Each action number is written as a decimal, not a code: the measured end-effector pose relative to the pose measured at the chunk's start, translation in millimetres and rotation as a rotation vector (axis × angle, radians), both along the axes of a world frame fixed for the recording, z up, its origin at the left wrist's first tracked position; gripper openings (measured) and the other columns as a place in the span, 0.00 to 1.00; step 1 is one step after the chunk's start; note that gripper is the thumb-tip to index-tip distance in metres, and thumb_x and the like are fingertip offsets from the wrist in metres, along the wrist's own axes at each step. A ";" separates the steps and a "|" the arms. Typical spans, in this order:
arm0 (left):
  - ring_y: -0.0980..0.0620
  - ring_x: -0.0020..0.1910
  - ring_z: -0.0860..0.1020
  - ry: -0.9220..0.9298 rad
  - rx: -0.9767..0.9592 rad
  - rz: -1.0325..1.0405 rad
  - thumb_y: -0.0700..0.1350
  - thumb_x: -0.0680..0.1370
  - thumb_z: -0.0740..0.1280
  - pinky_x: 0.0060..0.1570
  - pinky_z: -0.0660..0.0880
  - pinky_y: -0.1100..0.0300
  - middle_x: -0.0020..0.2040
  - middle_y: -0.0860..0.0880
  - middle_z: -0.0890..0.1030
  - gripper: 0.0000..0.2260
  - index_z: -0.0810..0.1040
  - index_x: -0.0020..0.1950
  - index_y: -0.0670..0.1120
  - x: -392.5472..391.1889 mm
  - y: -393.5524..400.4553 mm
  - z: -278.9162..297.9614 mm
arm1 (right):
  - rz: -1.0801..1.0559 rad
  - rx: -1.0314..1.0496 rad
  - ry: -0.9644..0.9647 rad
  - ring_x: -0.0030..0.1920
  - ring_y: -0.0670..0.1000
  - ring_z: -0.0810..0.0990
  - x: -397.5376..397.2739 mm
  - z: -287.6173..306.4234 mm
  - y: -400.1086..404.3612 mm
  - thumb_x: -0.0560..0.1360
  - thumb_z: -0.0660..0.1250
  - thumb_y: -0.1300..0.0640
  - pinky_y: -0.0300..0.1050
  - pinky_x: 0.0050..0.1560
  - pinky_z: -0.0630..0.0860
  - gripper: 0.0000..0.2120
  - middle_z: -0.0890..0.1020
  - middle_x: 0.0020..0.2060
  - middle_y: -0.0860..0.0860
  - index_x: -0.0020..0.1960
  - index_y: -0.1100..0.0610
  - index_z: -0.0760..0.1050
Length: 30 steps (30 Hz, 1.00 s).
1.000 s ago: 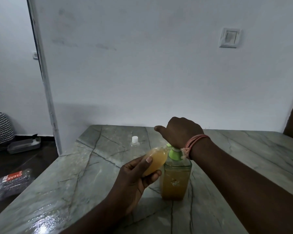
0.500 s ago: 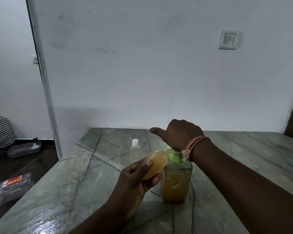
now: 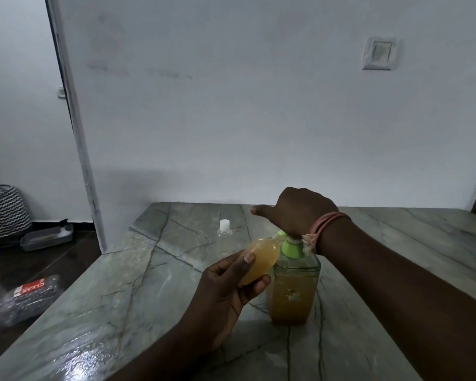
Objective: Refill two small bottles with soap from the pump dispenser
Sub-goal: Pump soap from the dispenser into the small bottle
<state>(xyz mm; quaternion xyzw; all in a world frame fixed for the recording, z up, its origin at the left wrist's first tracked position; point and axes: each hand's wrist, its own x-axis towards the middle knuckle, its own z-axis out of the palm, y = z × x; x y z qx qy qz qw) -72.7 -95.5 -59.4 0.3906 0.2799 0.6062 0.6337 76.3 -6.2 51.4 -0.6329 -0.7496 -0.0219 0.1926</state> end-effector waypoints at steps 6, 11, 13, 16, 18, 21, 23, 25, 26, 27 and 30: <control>0.43 0.43 0.84 -0.019 -0.016 -0.012 0.42 0.70 0.73 0.38 0.81 0.59 0.54 0.36 0.82 0.13 0.86 0.52 0.42 -0.8 0.1 -0.9 | 0.021 -0.047 -0.003 0.34 0.51 0.77 -1.8 5.1 -1.8 0.72 0.59 0.28 0.45 0.40 0.73 0.30 0.76 0.29 0.51 0.31 0.54 0.70; 0.44 0.42 0.84 -0.026 0.008 -0.038 0.43 0.70 0.72 0.38 0.81 0.60 0.51 0.39 0.85 0.14 0.86 0.54 0.42 -2.4 5.8 -6.7 | 0.035 -0.025 0.069 0.27 0.50 0.73 -0.2 -2.6 0.7 0.73 0.59 0.28 0.43 0.34 0.69 0.32 0.73 0.22 0.49 0.28 0.55 0.67; 0.44 0.42 0.84 -0.043 0.007 -0.046 0.43 0.70 0.73 0.38 0.81 0.59 0.53 0.38 0.84 0.15 0.85 0.55 0.41 -3.4 6.4 -7.4 | 0.028 -0.050 0.086 0.25 0.50 0.72 1.9 -2.6 -0.8 0.73 0.60 0.29 0.43 0.34 0.69 0.32 0.72 0.20 0.49 0.27 0.56 0.67; 0.44 0.42 0.84 -0.040 0.009 -0.059 0.42 0.69 0.73 0.37 0.81 0.59 0.49 0.39 0.85 0.14 0.86 0.53 0.41 -3.9 5.4 -6.4 | -0.008 -0.014 0.083 0.27 0.50 0.73 2.8 -0.4 -2.7 0.72 0.59 0.28 0.44 0.35 0.70 0.31 0.73 0.22 0.50 0.27 0.55 0.68; 0.43 0.41 0.84 -0.038 0.018 -0.069 0.42 0.70 0.72 0.37 0.81 0.59 0.46 0.39 0.86 0.13 0.85 0.53 0.39 -3.8 3.1 -5.5 | -0.030 0.024 0.077 0.29 0.51 0.74 1.1 0.5 -4.2 0.73 0.58 0.28 0.44 0.37 0.70 0.30 0.74 0.25 0.50 0.29 0.54 0.67; 0.42 0.42 0.83 -0.065 0.025 -0.092 0.41 0.73 0.70 0.38 0.82 0.57 0.47 0.37 0.85 0.17 0.80 0.59 0.34 -6.1 1.5 -6.8 | -0.058 0.068 0.091 0.36 0.54 0.77 0.2 2.4 -6.0 0.74 0.58 0.30 0.44 0.39 0.71 0.27 0.74 0.30 0.50 0.32 0.53 0.66; 0.41 0.44 0.82 -0.086 0.023 -0.114 0.41 0.76 0.68 0.40 0.82 0.57 0.49 0.35 0.83 0.18 0.77 0.62 0.33 -8.0 1.2 -8.0 | -0.064 0.076 0.145 0.38 0.55 0.77 3.4 5.1 -3.6 0.74 0.59 0.32 0.44 0.39 0.71 0.26 0.73 0.31 0.50 0.32 0.53 0.65; 0.40 0.46 0.82 -0.102 0.022 -0.139 0.42 0.77 0.69 0.42 0.82 0.56 0.51 0.33 0.81 0.19 0.75 0.64 0.32 -10.8 4.1 -10.8 | -0.053 0.080 0.230 0.37 0.56 0.77 8.4 11.6 -0.3 0.73 0.62 0.34 0.44 0.38 0.70 0.25 0.73 0.29 0.50 0.30 0.53 0.65; 0.40 0.48 0.82 -0.108 0.024 -0.148 0.42 0.77 0.70 0.43 0.81 0.55 0.52 0.32 0.81 0.20 0.75 0.64 0.32 -12.2 5.6 -12.4 | -0.046 0.097 0.275 0.36 0.56 0.77 9.9 15.9 -0.5 0.73 0.63 0.35 0.44 0.37 0.69 0.25 0.73 0.28 0.51 0.29 0.54 0.65; 0.39 0.49 0.81 -0.115 0.030 -0.155 0.43 0.77 0.70 0.44 0.81 0.54 0.52 0.32 0.80 0.20 0.75 0.64 0.32 -13.5 6.7 -13.6 | -0.040 0.130 0.310 0.35 0.57 0.77 9.8 20.4 -2.5 0.73 0.63 0.36 0.44 0.37 0.69 0.26 0.73 0.27 0.51 0.28 0.54 0.65; 0.39 0.49 0.81 -0.132 0.076 -0.144 0.44 0.76 0.68 0.46 0.81 0.53 0.52 0.33 0.79 0.20 0.74 0.63 0.32 -16.5 9.0 -13.4 | -0.004 0.267 0.350 0.28 0.55 0.74 -3.0 26.1 -22.1 0.74 0.63 0.39 0.42 0.31 0.65 0.28 0.69 0.21 0.50 0.24 0.56 0.65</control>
